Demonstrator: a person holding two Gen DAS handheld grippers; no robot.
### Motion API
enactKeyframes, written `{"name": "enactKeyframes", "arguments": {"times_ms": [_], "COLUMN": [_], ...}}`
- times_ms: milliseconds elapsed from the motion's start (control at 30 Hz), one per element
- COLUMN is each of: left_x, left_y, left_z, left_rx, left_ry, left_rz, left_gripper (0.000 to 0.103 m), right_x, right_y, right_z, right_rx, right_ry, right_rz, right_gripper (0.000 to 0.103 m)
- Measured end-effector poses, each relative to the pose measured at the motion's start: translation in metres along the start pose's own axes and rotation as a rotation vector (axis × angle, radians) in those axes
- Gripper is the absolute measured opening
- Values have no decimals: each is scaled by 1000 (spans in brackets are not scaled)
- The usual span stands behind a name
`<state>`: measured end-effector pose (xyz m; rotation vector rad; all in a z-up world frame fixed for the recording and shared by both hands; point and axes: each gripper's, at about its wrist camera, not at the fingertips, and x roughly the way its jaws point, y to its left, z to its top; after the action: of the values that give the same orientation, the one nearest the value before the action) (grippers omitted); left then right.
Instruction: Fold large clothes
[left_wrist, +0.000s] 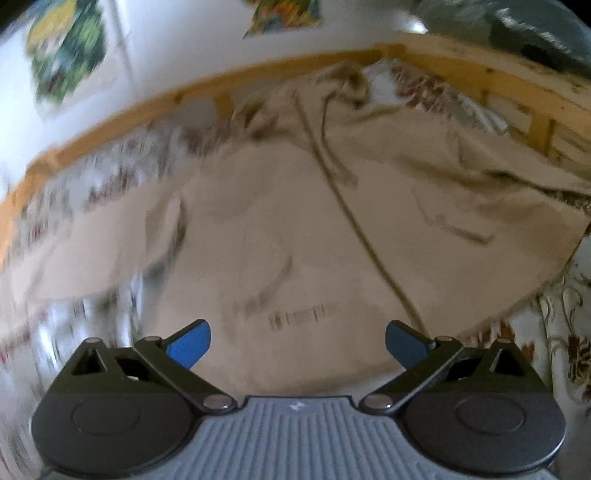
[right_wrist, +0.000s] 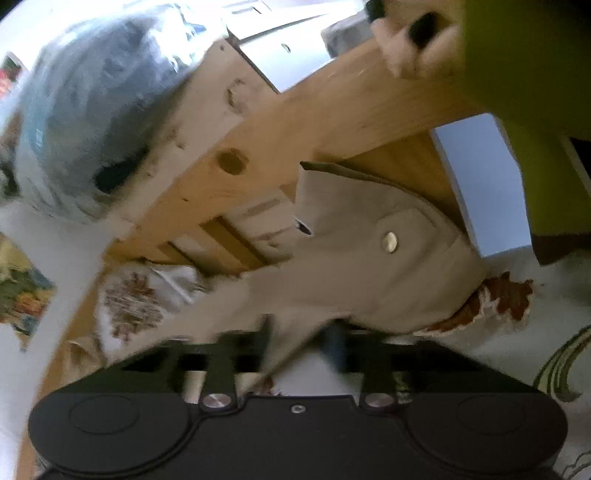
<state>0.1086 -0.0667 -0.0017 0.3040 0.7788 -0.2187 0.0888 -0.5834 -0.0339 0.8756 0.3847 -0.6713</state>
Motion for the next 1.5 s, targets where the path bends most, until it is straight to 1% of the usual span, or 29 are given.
{"name": "enactKeyframes", "arguments": {"times_ms": [67, 100, 167, 267, 300, 333, 400, 467, 500, 567, 600, 667, 700, 733, 767, 800, 833, 867, 900, 967, 1000, 1033, 1067, 1167, 1233, 1300, 1367, 1400, 1500], "left_x": [0, 1, 1, 2, 2, 3, 7, 12, 14, 16, 17, 21, 25, 30, 35, 39, 43, 47, 52, 60, 63, 65, 66, 71, 76, 82, 92, 97, 113], "left_y": [6, 8, 17, 37, 46, 54, 72, 88, 97, 117, 127, 145, 153, 162, 171, 177, 183, 188, 193, 197, 198, 197, 195, 189, 182, 174, 163, 155, 124], "left_z": [23, 32, 45, 45, 40, 36, 29, 24, 23, 20, 18, 11, 7, 4, 2, 0, -2, -4, -4, -3, -3, -4, -4, -4, -2, 2, 12, 18, 32], "left_rx": [41, 46, 22, -103, -153, -186, -217, -279, -312, -381, -418, -469, -490, -511, -532, -552, -580, -602, -621, -644, -646, -643, -638, -623, -620, -607, -576, -542, -380], "left_ry": [-26, -42, -101, -201, -226, -228, -228, -200, -195, -214, -221, -237, -236, -224, -214, -208, -200, -191, -178, -155, -148, -142, -137, -126, -118, -126, -157, -172, -192], "left_rz": [19, 22, 40, 69, 98, 106, 71, 92, 88, 71, 71, 84, 95, 106, 108, 109, 106, 95, 76, 48, 40, 34, 28, -14, -43, -75, -111, -127, -139], "left_gripper": [102, 102, 102, 102, 102, 102, 102, 102, 102, 102, 102, 102, 102, 102, 102, 102, 102, 102, 102, 102, 102, 102, 102, 102, 102, 102, 102, 102, 102], "right_x": [4, 5, 0, -21, -29, -37, -52, -65, -71, -77, -77, -74, -71, -66, -61, -56, -52, -49, -44, -40, -45, -48, -51, -72, -86, -94, -86, -79, -52], "right_y": [9, 17, 39, 84, 103, 121, 166, 213, 238, 280, 299, 321, 326, 326, 321, 314, 306, 300, 293, 280, 279, 275, 272, 260, 247, 237, 232, 233, 236], "right_z": [2, 3, 3, -3, -5, -8, -20, -42, -62, -109, -139, -202, -236, -266, -296, -317, -334, -345, -353, -360, -362, -357, -350, -333, -325, -318, -299, -287, -253], "right_rx": [-31, -70, -190, -410, -489, -560, -731, -905, -1008, -1212, -1327, -1568, -1691, -1810, -1924, -2002, -2071, -2105, -2131, -2167, -2157, -2128, -2091, -2039, -2018, -1964, -1847, -1774, -1591], "right_ry": [-4, -18, -64, -207, -264, -315, -427, -523, -563, -615, -624, -610, -605, -580, -563, -547, -507, -466, -414, -332, -294, -243, -191, -112, -104, -147, -201, -209, -230], "right_rz": [-16, -23, -20, 15, 34, 55, 108, 194, 252, 366, 430, 538, 582, 612, 640, 656, 662, 667, 668, 662, 661, 667, 678, 713, 725, 702, 642, 603, 466], "right_gripper": [10, 6, 3, 1, 1, 1, 1, 1, 1, 1, 1, 0, 0, 0, 0, 1, 1, 6, 16, 28, 38, 43, 55, 72, 74, 77, 83, 83, 84]}}
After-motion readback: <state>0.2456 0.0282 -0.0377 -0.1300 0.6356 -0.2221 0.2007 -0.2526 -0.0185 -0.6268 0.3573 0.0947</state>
